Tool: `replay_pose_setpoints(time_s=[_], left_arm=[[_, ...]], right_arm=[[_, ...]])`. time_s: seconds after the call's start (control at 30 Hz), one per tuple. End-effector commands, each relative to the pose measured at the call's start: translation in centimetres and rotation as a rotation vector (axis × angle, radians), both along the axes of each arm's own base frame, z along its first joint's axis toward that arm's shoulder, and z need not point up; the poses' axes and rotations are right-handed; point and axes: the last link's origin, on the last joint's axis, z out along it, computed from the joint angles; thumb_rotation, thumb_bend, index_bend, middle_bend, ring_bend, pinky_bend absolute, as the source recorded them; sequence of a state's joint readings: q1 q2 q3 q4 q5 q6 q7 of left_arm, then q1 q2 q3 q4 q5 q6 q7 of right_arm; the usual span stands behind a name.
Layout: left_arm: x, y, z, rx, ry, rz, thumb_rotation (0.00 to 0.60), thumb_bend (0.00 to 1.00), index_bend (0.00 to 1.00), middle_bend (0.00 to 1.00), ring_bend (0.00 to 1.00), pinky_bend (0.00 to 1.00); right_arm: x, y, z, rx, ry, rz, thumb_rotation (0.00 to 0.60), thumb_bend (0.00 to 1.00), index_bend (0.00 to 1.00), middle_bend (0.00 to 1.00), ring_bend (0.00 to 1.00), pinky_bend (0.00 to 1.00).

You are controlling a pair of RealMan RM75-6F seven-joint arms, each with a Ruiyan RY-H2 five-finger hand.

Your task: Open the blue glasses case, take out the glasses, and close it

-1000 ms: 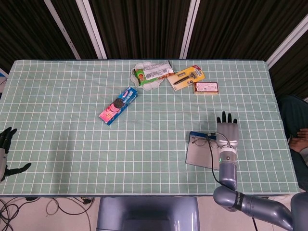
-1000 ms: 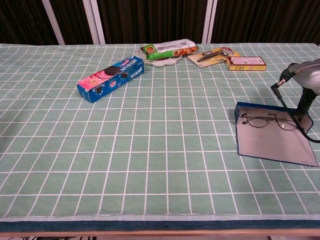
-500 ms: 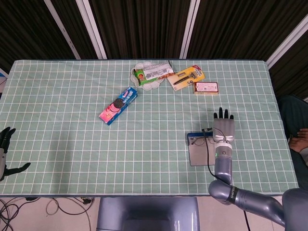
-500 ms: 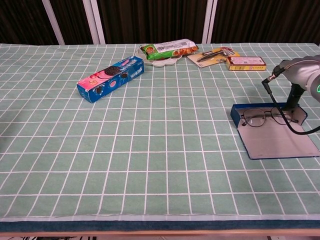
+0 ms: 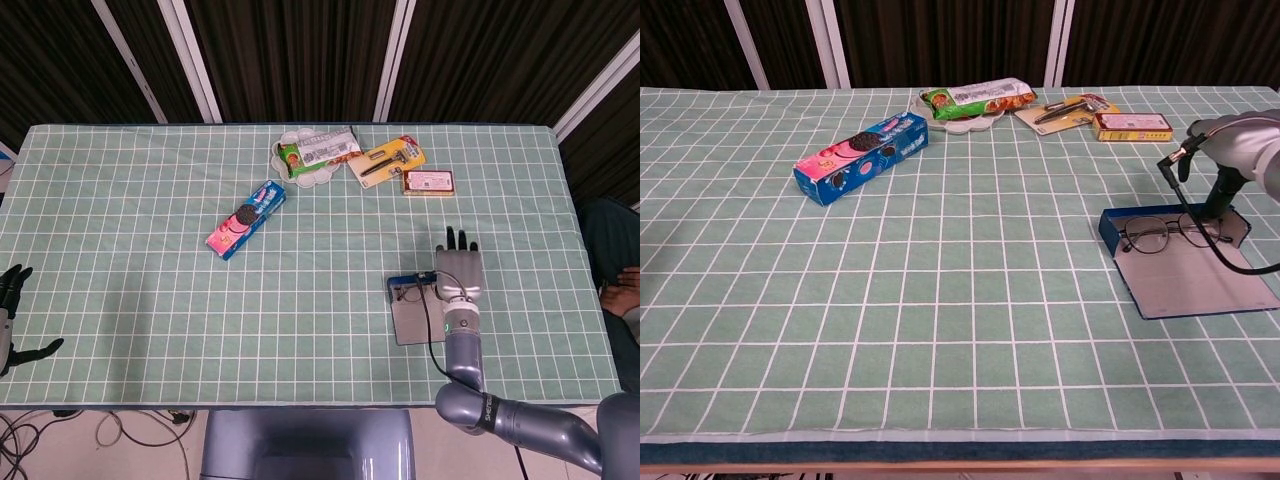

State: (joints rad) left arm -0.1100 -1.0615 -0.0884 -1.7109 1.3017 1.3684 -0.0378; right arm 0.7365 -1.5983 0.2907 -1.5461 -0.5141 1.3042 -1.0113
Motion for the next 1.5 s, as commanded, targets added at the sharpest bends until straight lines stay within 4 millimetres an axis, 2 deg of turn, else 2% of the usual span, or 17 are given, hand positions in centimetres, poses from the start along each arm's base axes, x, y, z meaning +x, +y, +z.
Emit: replay_pose_setpoints(time_s=[0.03,0.3,0.67,1.17,1.5], left_arm=[[0.0,0.0,0.0,0.002,0.001,-0.001,0.600,0.03,0.00,0.00,0.00,0.00],[0.0,-0.1,0.0,0.011,0.006,0.001,0.600,0.03,0.00,0.00,0.00,0.00],[0.0,-0.1,-0.3,0.024,0.023,-0.003,0.600,0.03,0.00,0.00,0.00,0.00],[0.0,0.1,-0.7,0.026,0.036,-0.004,0.600,0.03,0.00,0.00,0.00,0.00],[0.0,0.1,-0.7,0.028,0.033,0.002,0.600,0.03,0.00,0.00,0.00,0.00]], right_arm=[[0.0,0.4,0.4,0.014,-0.016,0.014,0.600,0.35,0.37,0.00,0.00,0.19],[0.4,0.6,1.5,0.054,-0.101,0.070,0.600,0.34,0.44,0.04,0.00,0.19],[-0.3,0.3,2.4,0.091,-0.192,0.068,0.600,0.32,0.46,0.07,0.00,0.19],[-0.7,-0.8,1.9,0.092,-0.212,0.085,0.600,0.32,0.47,0.08,0.00,0.19],[-1.3,-1.0,1.4,0.094,-0.208,0.063,0.600,0.36,0.48,0.08,0.00,0.19]])
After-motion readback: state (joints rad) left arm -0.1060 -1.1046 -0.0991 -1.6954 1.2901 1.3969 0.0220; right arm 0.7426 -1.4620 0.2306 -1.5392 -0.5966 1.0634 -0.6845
